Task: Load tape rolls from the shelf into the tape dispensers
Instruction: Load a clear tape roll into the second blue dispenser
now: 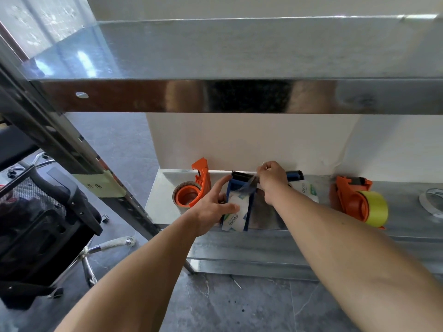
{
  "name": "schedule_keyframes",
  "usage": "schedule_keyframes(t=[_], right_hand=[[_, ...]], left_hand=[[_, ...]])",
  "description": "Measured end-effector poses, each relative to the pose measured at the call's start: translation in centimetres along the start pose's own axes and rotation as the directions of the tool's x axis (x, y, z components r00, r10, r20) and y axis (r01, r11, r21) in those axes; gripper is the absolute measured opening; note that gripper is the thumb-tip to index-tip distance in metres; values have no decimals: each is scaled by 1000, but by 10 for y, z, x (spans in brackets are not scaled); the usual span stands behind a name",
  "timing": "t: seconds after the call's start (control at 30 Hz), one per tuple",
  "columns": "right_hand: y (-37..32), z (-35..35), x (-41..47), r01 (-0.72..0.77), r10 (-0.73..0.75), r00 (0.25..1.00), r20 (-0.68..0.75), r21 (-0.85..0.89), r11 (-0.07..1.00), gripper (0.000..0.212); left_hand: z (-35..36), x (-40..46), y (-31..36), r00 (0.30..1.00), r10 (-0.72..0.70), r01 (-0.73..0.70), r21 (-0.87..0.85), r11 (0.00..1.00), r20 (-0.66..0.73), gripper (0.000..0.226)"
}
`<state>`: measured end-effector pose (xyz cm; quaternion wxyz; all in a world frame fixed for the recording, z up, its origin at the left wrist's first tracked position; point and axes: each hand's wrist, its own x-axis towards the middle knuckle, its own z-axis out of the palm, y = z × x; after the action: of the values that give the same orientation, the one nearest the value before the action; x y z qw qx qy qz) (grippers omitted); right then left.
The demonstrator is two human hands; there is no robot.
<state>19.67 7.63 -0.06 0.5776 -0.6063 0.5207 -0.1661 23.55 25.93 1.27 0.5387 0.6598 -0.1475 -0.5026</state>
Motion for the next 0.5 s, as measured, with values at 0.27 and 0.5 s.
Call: schedule_keyframes(t=[0.27, 0.5], right_hand=[[12, 0, -9, -38, 35, 998, 54, 53, 998, 4], [14, -12, -18, 108, -98, 993, 60, -217, 970, 8]], left_hand=[[6, 9, -2, 981, -5, 0, -24, 1000, -193, 63], [7, 14, -1, 980, -69, 45, -129, 991, -188, 80]])
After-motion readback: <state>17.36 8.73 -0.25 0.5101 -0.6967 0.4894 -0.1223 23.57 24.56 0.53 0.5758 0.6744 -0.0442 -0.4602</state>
